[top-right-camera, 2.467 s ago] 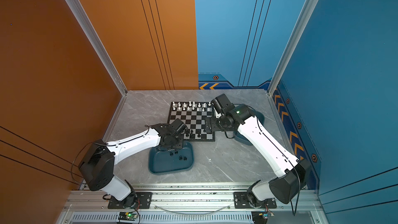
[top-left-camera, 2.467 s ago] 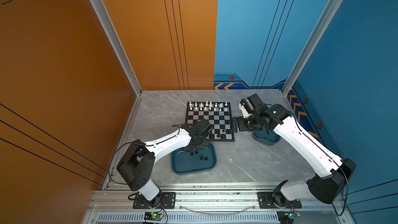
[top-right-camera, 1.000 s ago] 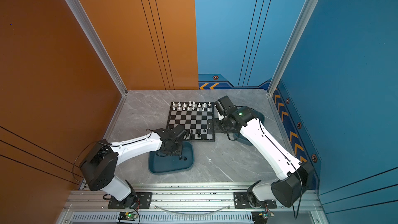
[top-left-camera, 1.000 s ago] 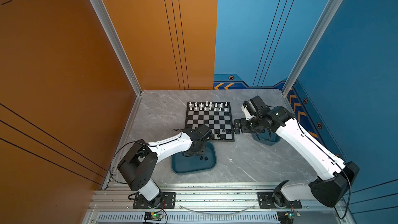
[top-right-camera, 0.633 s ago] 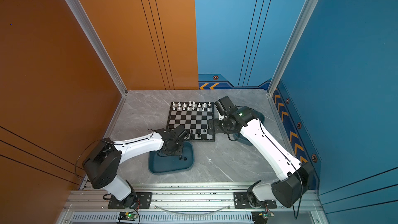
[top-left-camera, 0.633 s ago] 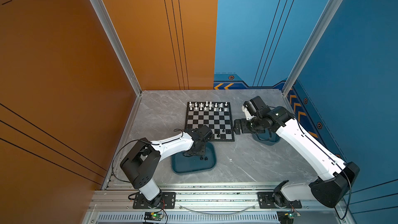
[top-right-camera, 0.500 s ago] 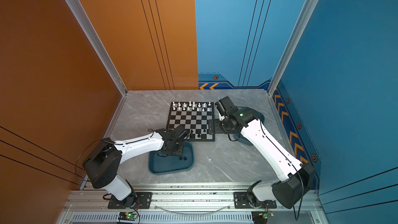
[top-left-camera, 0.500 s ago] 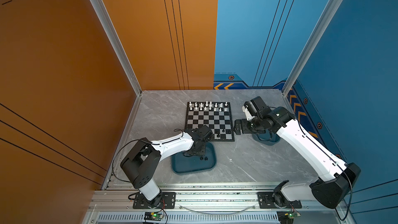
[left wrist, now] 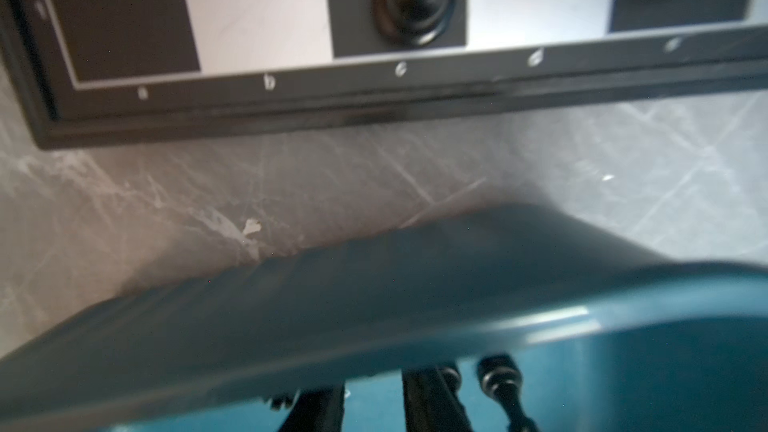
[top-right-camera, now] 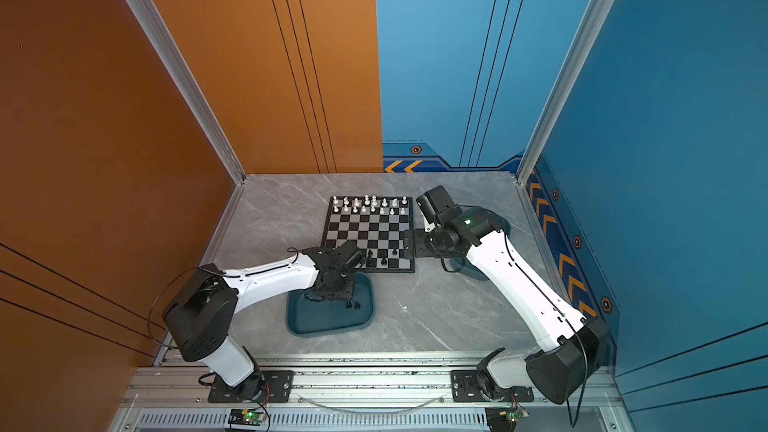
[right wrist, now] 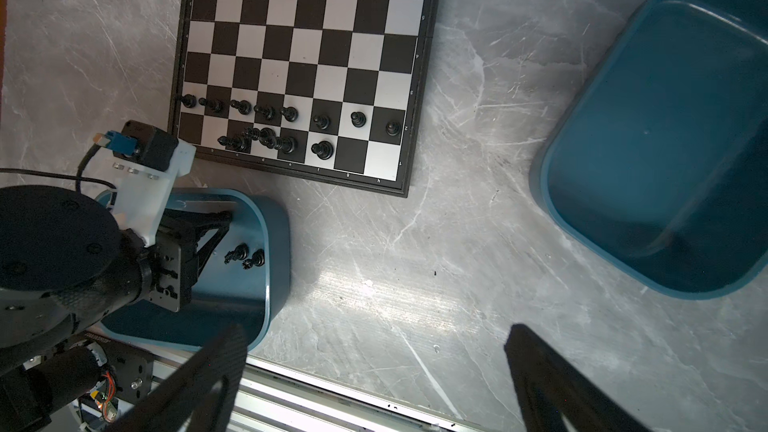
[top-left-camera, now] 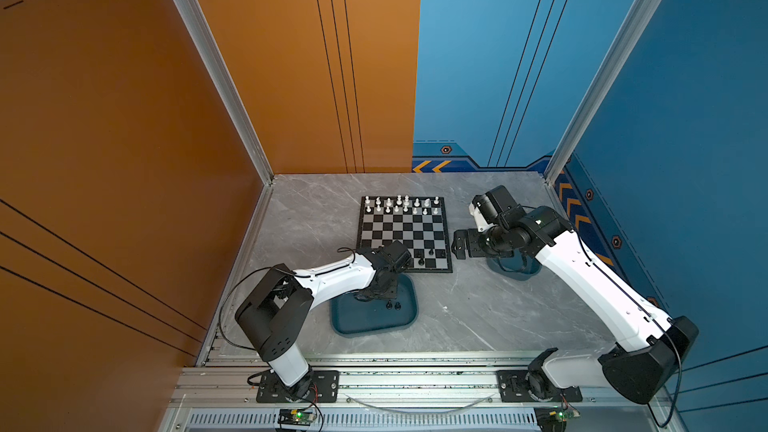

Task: Set up the chess pieces on the board
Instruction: 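Descend and close the left gripper on a black piece in the tray, then lift the black piece out of the tray with the left gripper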

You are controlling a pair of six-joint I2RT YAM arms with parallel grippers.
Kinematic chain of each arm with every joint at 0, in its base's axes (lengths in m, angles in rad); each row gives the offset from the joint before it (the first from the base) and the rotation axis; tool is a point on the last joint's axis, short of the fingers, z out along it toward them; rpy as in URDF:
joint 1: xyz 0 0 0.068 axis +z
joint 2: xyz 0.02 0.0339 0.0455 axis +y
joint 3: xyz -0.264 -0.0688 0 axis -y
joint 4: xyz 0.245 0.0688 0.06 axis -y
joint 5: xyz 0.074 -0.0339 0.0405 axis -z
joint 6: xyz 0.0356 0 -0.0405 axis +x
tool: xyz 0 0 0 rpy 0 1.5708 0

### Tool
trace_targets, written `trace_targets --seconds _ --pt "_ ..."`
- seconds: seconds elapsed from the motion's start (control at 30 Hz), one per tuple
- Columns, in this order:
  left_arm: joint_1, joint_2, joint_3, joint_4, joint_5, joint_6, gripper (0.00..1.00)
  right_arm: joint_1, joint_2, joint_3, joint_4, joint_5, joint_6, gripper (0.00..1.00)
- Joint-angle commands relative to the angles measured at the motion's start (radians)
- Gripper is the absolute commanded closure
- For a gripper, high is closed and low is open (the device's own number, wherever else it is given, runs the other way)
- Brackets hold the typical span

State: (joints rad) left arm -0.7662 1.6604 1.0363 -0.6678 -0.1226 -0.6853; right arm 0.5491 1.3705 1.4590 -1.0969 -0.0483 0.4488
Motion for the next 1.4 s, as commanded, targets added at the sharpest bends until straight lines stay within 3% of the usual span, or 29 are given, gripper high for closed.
trace_targets --seconds 0.0,0.4,0.83,1.37 --pt "0.010 0.006 0.028 -0.007 -0.009 0.019 0.74 -0.008 -0.018 -0.003 -0.007 0.020 0.006 0.00" --pt "0.014 0.031 0.036 -0.006 0.001 0.023 0.80 -0.025 -0.017 -0.004 -0.006 0.010 -0.004 0.00" --pt "0.013 0.026 0.039 -0.007 -0.005 0.023 0.98 -0.032 -0.020 -0.008 -0.008 0.005 -0.010 0.00" --pt "0.010 -0.119 0.105 -0.148 -0.032 0.029 1.00 -0.038 -0.005 0.001 0.006 -0.018 -0.012 0.00"
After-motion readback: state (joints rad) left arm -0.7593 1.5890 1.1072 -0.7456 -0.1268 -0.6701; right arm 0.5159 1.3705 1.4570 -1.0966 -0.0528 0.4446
